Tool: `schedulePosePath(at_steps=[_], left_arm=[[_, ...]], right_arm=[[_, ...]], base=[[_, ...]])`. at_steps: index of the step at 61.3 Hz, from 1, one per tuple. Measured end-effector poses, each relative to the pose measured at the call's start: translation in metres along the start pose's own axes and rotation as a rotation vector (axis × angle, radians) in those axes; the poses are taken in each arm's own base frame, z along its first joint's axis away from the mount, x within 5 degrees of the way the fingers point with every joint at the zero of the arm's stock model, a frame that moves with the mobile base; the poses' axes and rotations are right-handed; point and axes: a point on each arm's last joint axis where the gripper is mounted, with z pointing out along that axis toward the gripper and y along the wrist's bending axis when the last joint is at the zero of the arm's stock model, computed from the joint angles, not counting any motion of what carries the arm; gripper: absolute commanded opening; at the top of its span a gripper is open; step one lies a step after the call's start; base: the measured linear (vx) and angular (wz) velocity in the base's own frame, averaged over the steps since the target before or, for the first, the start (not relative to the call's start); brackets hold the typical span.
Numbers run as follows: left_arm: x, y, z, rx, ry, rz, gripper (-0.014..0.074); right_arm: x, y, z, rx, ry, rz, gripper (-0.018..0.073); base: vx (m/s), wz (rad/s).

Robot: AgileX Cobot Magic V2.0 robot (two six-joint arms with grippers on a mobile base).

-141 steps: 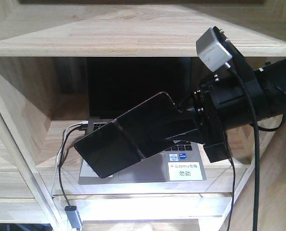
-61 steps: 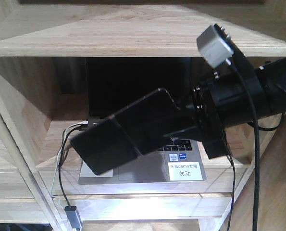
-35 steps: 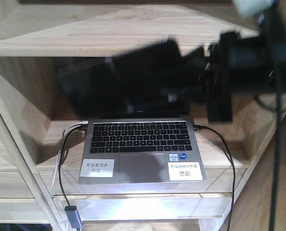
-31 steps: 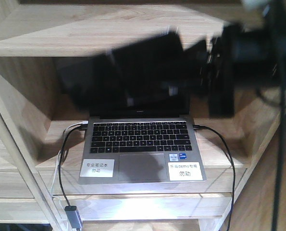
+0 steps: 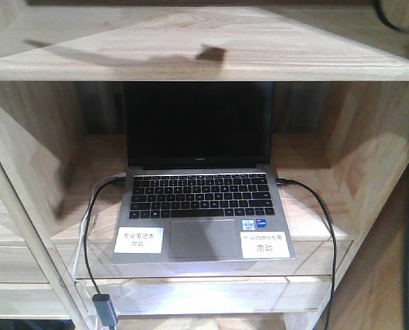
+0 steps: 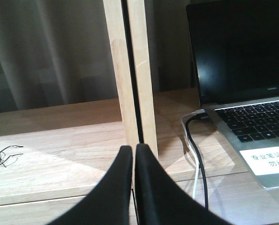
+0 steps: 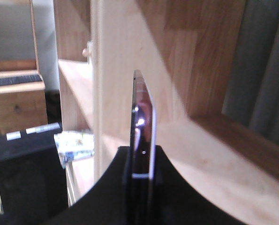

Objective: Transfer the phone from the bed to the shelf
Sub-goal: 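Raise the right gripper with the phone up to the upper shelf, then lower the phone onto the upper shelf and open the right gripper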

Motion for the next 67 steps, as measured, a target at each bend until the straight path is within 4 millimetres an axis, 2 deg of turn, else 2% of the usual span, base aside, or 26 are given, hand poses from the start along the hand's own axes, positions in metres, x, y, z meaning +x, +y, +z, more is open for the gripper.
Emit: schedulePosePath(at_steps=[9,20,24,36,54,67], left_arm=[[0.000,0.000,0.000,0.000,0.000,0.000,0.0001],[0.000,0.000,0.000,0.000,0.000,0.000,0.0001],[0.000,0.000,0.000,0.000,0.000,0.000,0.0001],[0.000,0.000,0.000,0.000,0.000,0.000,0.0001],[0.000,0.000,0.000,0.000,0.000,0.000,0.0001],[0.000,0.000,0.000,0.000,0.000,0.000,0.0001]], right_arm=[[0.001,-0.016,0.026,-0.019,-0.017,0.023,-0.0003],[0.009,-0.020,0.069,-0.065,-0.019,0.041,-0.0003],[0.014,-0.023,0.086,-0.064,-0.022,0.068,-0.0003],[0.034,-0.041,0.120,-0.027,-0.014,0.129,-0.0003],[0.075,-0.067,0.149,0.028,0.035,0.209,-0.0003],[0.089,-0.078,0.158,0.077,0.037,0.238,0.0000]], base=[[0.00,0.00],[0.00,0.00],[0.00,0.00],[0.00,0.00],[0.00,0.00],[0.00,0.00]])
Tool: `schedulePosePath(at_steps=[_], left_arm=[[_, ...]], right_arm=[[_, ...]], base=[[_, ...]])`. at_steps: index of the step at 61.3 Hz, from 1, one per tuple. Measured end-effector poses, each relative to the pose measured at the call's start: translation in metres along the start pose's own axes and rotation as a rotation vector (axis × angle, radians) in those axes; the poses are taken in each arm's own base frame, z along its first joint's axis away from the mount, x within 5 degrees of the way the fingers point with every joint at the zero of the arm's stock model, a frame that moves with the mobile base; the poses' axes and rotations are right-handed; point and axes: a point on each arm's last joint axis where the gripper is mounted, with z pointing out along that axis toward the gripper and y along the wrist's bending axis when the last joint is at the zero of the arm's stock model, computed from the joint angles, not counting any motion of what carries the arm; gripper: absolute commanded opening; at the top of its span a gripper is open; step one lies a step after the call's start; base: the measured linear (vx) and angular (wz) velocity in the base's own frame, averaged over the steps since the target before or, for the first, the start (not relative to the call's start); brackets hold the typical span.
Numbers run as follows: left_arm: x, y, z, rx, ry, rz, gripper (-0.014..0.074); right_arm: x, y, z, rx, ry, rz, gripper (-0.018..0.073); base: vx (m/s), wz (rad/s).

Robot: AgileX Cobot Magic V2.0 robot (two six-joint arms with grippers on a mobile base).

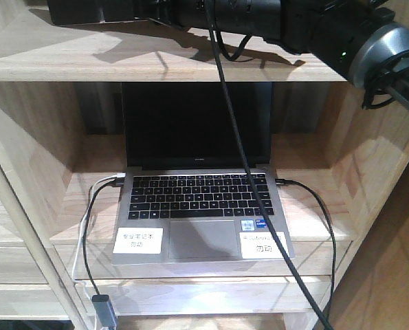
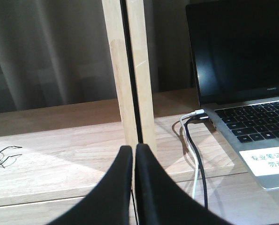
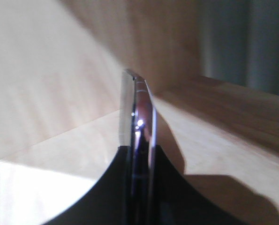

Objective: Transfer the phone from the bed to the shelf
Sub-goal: 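Lower the phone onto the upper shelf and open the right gripper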

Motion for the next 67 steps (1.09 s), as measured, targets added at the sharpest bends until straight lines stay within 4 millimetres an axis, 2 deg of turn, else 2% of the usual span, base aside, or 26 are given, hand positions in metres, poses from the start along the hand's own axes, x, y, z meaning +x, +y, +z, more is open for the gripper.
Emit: schedulePosePath(at_steps=[14,23,29,50,56,67], left_arm=[[0.000,0.000,0.000,0.000,0.000,0.000,0.0001],[0.000,0.000,0.000,0.000,0.000,0.000,0.0001],[0.000,0.000,0.000,0.000,0.000,0.000,0.0001],[0.000,0.000,0.000,0.000,0.000,0.000,0.0001],[0.000,0.000,0.000,0.000,0.000,0.000,0.0001],[0.000,0.000,0.000,0.000,0.000,0.000,0.0001]], right_arm=[[0.010,-0.010,0.009,0.032,0.002,0.023,0.0039],[0.015,-0.014,0.012,0.038,0.015,0.021,0.0115],[0.017,-0.015,0.012,0.045,0.026,0.006,0.0195],[0.017,-0.019,0.013,0.083,0.012,0.008,0.0568],[0.015,-0.020,0.012,0.102,0.000,0.019,0.0602],[0.014,-0.020,0.011,0.115,0.012,-0.014,0.0590]], base=[[0.00,0.00],[0.00,0.00],[0.00,0.00],[0.00,0.00],[0.00,0.00],[0.00,0.00]])
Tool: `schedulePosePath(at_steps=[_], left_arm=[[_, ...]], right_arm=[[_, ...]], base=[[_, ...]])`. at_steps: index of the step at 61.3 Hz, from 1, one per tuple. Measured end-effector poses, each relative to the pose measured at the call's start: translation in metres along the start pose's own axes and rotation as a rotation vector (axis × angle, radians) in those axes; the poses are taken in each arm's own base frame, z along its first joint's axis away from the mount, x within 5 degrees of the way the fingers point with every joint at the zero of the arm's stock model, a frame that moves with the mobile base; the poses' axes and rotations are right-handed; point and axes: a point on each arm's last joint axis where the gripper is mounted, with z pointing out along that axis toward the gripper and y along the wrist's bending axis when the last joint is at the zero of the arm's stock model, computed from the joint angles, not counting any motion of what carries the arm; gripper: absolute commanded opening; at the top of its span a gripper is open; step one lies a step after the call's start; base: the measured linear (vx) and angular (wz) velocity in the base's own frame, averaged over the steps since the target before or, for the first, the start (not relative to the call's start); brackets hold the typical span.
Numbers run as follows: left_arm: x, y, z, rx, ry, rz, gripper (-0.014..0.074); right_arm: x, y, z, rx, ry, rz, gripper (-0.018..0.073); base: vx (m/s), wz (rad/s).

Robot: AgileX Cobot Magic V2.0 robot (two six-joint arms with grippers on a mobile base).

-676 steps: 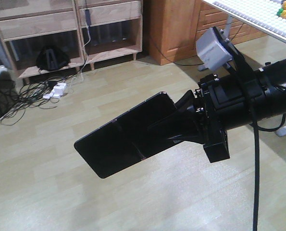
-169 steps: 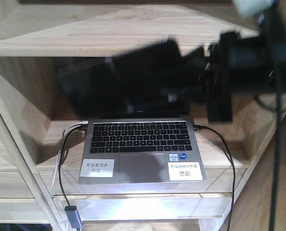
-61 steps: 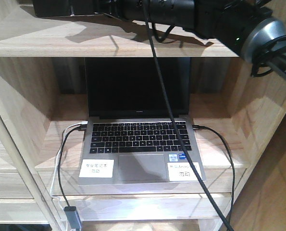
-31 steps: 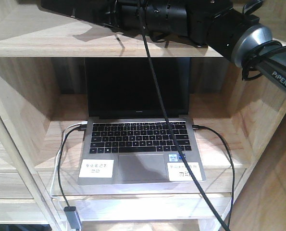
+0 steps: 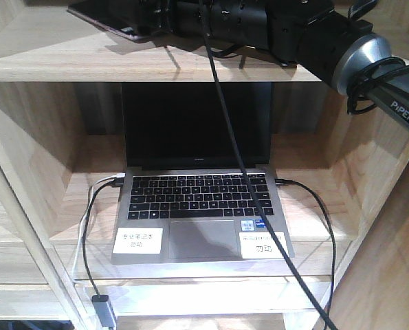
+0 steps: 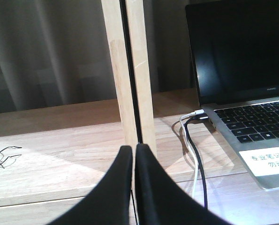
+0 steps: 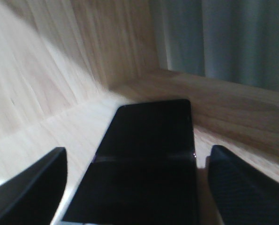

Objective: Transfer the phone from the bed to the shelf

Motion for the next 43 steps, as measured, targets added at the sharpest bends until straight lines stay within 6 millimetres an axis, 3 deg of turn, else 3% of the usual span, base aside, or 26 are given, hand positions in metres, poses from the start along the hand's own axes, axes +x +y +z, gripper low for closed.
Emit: schedulePosePath(at_steps=[12,28,43], left_arm=[[0.000,0.000,0.000,0.000,0.000,0.000,0.0001],[0.000,0.000,0.000,0.000,0.000,0.000,0.0001],[0.000,0.000,0.000,0.000,0.000,0.000,0.0001]], right_arm=[[-0.005,0.002,-0.007,0.030,0.037,-0.087,0.0578],[-0.034,0.020,-0.036,0.037,0.047,-0.128,0.0575],[-0.045,0.037,-0.061,0.015,0.155,-0.129,0.0494]], base=[[0.00,0.00],[0.00,0.00],[0.00,0.00]])
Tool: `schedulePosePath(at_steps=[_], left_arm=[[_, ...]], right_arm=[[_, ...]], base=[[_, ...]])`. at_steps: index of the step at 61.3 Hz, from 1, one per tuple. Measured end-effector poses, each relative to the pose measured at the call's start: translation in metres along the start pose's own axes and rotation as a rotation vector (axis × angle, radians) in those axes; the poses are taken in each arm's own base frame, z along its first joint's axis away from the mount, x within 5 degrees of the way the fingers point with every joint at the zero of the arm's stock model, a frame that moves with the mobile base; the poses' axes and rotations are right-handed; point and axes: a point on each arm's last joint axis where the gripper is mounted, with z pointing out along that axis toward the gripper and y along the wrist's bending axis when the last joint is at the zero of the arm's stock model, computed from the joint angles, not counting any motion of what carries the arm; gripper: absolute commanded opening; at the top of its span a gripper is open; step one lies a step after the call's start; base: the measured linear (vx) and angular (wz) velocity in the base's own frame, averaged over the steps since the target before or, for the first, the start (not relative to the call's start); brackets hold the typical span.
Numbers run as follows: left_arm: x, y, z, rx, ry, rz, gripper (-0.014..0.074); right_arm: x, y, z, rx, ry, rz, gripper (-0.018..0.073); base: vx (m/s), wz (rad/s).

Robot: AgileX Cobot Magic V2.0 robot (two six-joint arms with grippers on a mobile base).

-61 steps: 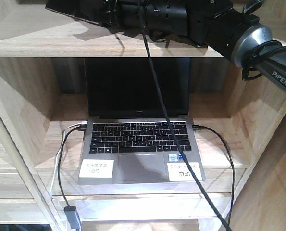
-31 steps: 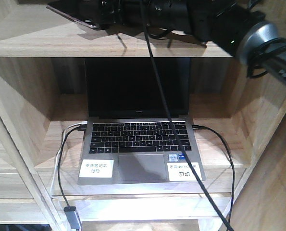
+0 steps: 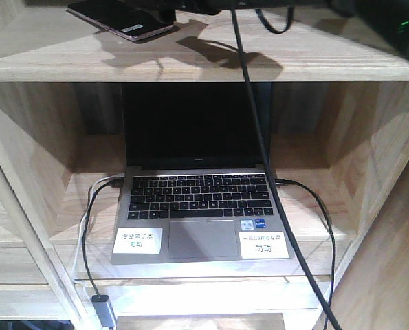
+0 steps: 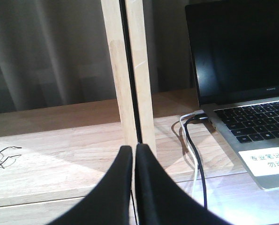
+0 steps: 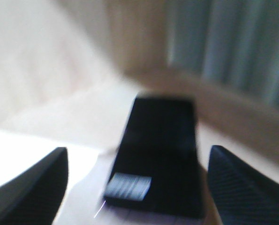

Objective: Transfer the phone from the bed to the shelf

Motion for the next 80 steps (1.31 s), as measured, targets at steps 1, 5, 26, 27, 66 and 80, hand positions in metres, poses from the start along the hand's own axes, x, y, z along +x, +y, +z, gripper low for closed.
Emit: schedulePosePath(at_steps=[1,5,26,27,66,80], left_arm=[[0.000,0.000,0.000,0.000,0.000,0.000,0.0001],[0.000,0.000,0.000,0.000,0.000,0.000,0.0001],[0.000,0.000,0.000,0.000,0.000,0.000,0.0001],[0.000,0.000,0.000,0.000,0.000,0.000,0.0001],[0.000,0.000,0.000,0.000,0.000,0.000,0.0001],[0.000,0.000,0.000,0.000,0.000,0.000,0.0001]], right_arm=[[0.000,0.001,-0.001,-0.002,0.006,0.000,0.0487],[-0.001,0.004,-0.007,-0.010,0.022,0.004,0.0454],[0.029,0.020,-0.056,0.114,0.002,0.029,0.0284],[0.028,0.021,-0.062,0.127,-0.013,0.025,0.0277],[0.126,0.087,-0.210,0.307,-0.164,0.022,-0.0011],[0.170,0.110,-0.250,0.311,-0.225,0.008,-0.0010]], base=[[0.00,0.00],[0.00,0.00],[0.00,0.00],[0.00,0.00],[0.00,0.00],[0.00,0.00]])
